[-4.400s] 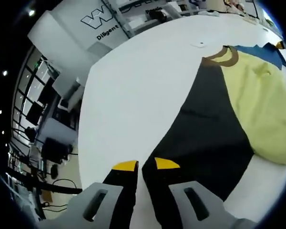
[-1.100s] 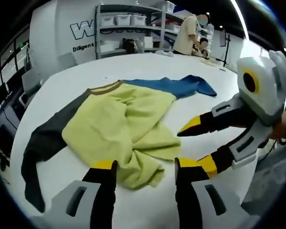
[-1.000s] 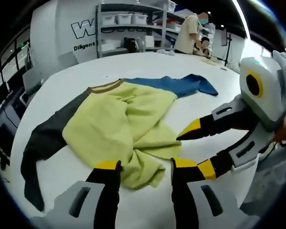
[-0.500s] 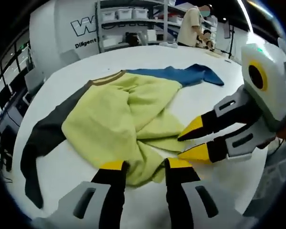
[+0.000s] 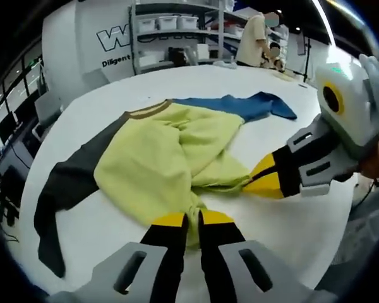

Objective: Fold the garment on the visible template until the final outline fits inside the template.

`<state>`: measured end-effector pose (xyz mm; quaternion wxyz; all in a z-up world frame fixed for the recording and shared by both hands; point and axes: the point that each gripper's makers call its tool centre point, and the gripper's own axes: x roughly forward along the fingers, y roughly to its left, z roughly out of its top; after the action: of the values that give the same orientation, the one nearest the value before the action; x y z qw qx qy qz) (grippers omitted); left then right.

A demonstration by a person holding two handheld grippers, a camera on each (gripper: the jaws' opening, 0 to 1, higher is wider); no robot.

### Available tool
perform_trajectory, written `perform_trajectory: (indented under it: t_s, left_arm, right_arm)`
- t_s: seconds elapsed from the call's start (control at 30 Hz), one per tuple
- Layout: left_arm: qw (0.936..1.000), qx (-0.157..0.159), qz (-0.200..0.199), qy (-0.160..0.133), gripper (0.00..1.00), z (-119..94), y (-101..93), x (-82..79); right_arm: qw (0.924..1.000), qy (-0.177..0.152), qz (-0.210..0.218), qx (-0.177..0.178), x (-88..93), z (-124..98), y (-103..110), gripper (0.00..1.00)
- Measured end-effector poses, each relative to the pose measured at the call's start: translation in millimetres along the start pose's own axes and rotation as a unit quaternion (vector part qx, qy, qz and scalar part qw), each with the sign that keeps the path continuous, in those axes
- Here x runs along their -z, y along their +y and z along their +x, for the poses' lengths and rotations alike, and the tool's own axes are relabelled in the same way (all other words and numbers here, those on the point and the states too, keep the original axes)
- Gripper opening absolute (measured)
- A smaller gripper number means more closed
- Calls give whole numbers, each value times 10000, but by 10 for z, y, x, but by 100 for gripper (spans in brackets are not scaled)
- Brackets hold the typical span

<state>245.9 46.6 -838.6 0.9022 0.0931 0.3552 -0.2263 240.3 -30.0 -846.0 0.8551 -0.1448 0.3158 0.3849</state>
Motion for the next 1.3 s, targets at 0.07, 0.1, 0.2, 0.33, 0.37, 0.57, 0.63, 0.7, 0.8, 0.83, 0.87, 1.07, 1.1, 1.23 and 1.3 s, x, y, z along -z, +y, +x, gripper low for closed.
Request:
perform_trajectory:
  t_s: [0.07, 0.1, 0.2, 0.33, 0.37, 0.57, 0.63, 0.7, 0.8, 0.83, 0.87, 1.07, 1.1, 1.23, 1.3]
  left_arm:
    - [10000, 70, 4, -29, 6, -55, 18, -44]
    - [9999, 107, 30, -21, 6, -72, 21, -52]
    - [9998, 171, 59, -34, 5, -136, 58, -95]
    - [9996, 155, 214, -46, 5, -257, 164, -179]
    - [9996, 161, 228, -54, 5, -277, 182, -195]
    - [9998, 200, 84, 26, 5, -395, 287, -219]
    - [9997, 153, 200, 39, 5, -456, 351, -217]
    - [9997, 123, 221, 64, 5, -498, 394, -201]
    - [9997, 94, 230, 87, 5, -556, 455, -178]
    - [9996, 115, 217, 101, 5, -573, 473, -162]
    - [9998, 88, 152, 125, 5, -591, 502, -142]
    - [9995, 86, 117, 281, 5, -644, 565, -29]
    - [9993, 59, 105, 349, 5, -665, 588, 26]
    - [9986, 72, 149, 508, 5, -689, 629, 164]
    - [9980, 95, 163, 604, 5, -689, 645, 225]
  right_arm:
    - [10000, -25, -41, -3, -33, -70, -18, 0]
    - [10000, -41, -49, 6, -43, -85, -26, 0]
    - [9999, -103, -85, 38, -79, -213, -69, 0]
    - [9999, -124, -89, 1, -96, -303, -81, 0]
    - [9998, -149, -102, -29, -113, -356, -77, 0]
    - [9991, -288, -270, -149, -209, -557, -37, 0]
    - [9987, -291, -398, -154, -229, -631, -36, 0]
    - [9980, -291, -532, -153, -235, -710, -47, 0]
    - [9970, -391, -619, -244, -263, -838, -29, 0]
    - [9967, -421, -615, -328, -265, -884, -5, 0]
    - [9964, -441, -645, -325, -266, -919, 5, 0]
    - [9951, -212, -924, -280, -153, -1017, 46, 0]
    - [9941, -183, -987, -412, -114, -1059, 123, 0]
    - [9929, -90, -1026, -590, -39, -1116, 235, 0]
    - [9915, -23, -1119, -662, 16, -1141, 253, 0]
